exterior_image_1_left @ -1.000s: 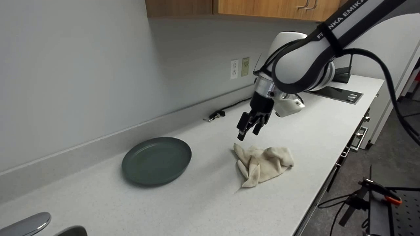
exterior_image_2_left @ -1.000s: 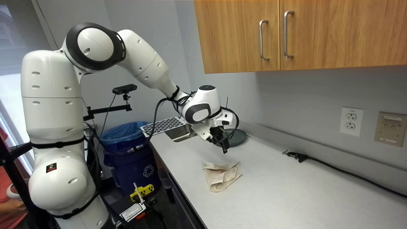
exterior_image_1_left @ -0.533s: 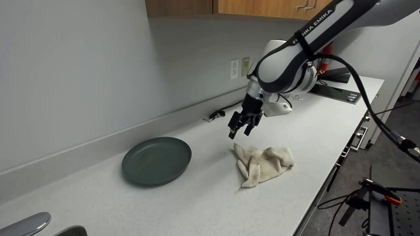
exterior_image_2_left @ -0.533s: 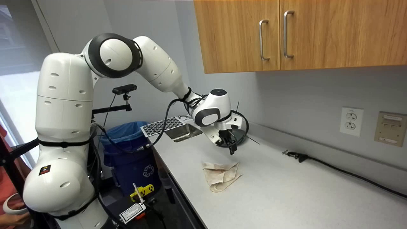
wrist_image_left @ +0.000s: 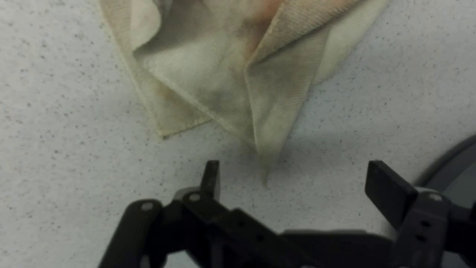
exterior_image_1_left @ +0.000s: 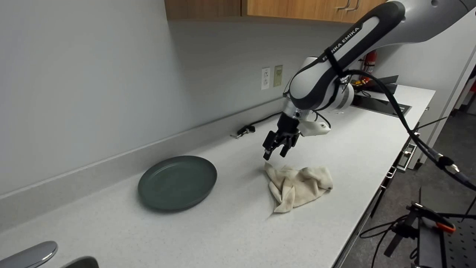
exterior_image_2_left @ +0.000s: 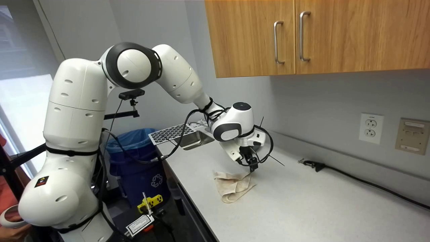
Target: Unfold the towel
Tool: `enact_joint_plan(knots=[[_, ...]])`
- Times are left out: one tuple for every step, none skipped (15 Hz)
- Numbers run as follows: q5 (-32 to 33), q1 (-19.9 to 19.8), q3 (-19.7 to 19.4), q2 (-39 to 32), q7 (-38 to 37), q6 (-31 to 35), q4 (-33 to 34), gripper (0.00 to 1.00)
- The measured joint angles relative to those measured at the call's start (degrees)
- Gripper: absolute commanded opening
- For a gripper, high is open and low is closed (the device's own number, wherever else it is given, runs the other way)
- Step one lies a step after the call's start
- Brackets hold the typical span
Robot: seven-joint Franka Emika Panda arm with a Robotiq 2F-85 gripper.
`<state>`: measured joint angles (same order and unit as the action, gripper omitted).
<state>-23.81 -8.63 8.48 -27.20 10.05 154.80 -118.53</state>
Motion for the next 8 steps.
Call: enact_joint_plan(knots=[[0.0,-0.2,0.0,-0.2,0.2,-0.1,0.0,1.00],[0.0,-0.2,0.0,-0.4,0.3,-0.2,0.0,1.00],[0.0,-0.2,0.1,-0.7,0.3,-0.2,0.0,1.00],[0.1,-0.2,0.2,-1.0,0.4,-0.3,0.0,1.00],[0.3,-0.2,0.4,-1.5,0.4,-0.3,0.1,1.00],[0.5,-0.1,0.5,-2.0,0.4,-0.3,0.3,1.00],[0.7,-0.1,0.6,-2.5,0.4,-0.3,0.5,1.00],[1.0,0.0,0.6,-3.1,0.4,-0.3,0.9,1.00]])
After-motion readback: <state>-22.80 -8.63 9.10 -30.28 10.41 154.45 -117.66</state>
